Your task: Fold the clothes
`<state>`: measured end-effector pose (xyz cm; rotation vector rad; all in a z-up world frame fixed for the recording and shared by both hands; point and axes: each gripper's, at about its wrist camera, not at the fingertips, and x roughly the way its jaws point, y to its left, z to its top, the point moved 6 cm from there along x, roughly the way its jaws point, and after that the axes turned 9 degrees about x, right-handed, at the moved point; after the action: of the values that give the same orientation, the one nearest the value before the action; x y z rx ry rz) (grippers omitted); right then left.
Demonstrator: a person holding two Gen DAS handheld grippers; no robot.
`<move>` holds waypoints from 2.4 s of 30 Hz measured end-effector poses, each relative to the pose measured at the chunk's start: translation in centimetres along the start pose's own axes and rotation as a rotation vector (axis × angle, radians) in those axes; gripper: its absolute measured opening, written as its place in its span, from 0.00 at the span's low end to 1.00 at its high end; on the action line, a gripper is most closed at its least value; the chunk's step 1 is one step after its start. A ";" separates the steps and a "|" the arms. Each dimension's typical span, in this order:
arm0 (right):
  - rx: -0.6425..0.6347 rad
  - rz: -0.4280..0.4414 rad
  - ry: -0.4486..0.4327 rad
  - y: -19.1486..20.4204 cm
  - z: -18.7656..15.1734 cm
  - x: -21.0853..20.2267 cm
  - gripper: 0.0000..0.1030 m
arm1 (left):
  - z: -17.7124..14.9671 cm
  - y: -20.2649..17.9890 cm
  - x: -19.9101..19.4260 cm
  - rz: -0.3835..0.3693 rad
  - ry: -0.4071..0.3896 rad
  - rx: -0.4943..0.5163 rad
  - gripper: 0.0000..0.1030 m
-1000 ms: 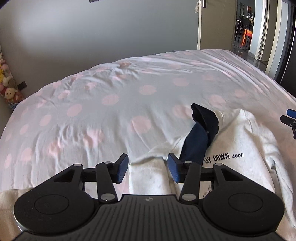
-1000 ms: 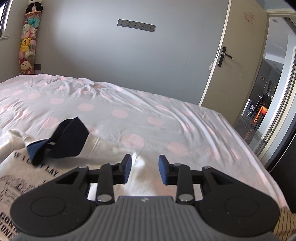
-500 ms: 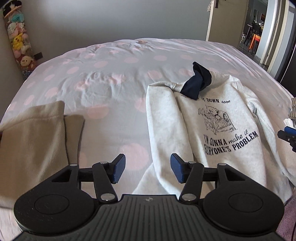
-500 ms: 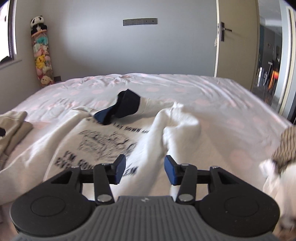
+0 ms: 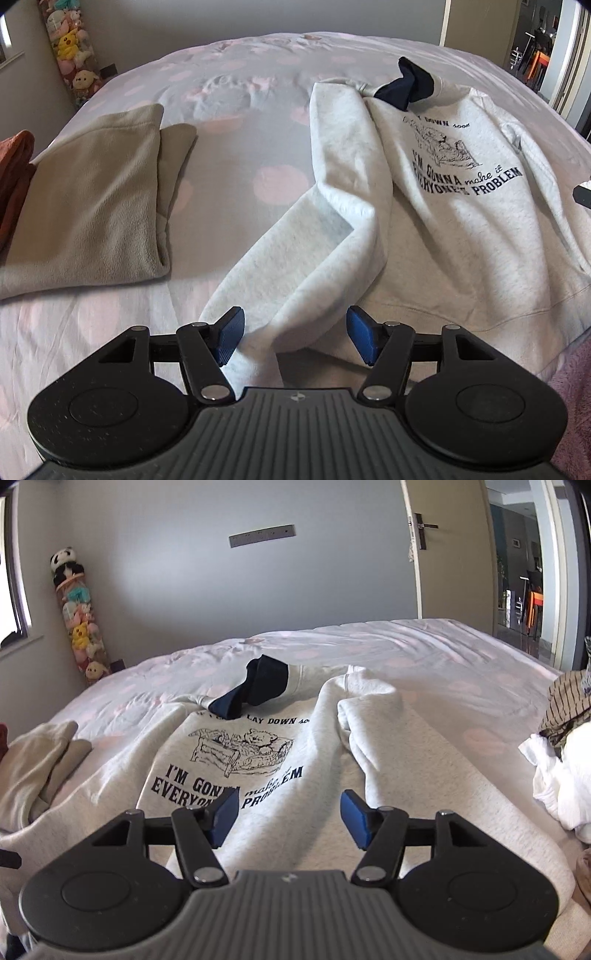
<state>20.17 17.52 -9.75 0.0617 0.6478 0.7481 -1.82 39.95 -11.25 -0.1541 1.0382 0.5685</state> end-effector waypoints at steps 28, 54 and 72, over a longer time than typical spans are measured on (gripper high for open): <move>-0.213 -0.151 0.169 2.0 -3.0 3.6 0.62 | 13.3 15.9 -7.6 0.079 -0.459 -0.351 0.05; -0.111 -0.160 0.245 1.3 -1.9 4.7 0.62 | 7.3 24.2 6.5 0.537 -0.108 -0.399 0.15; 0.172 -0.306 0.114 -16.3 10.8 6.2 0.58 | 12.2 17.3 4.0 0.526 -0.264 -0.196 0.50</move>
<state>39.68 11.33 -8.82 0.0765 0.8082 0.4016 0.19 60.75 -5.99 0.0266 0.7593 1.1378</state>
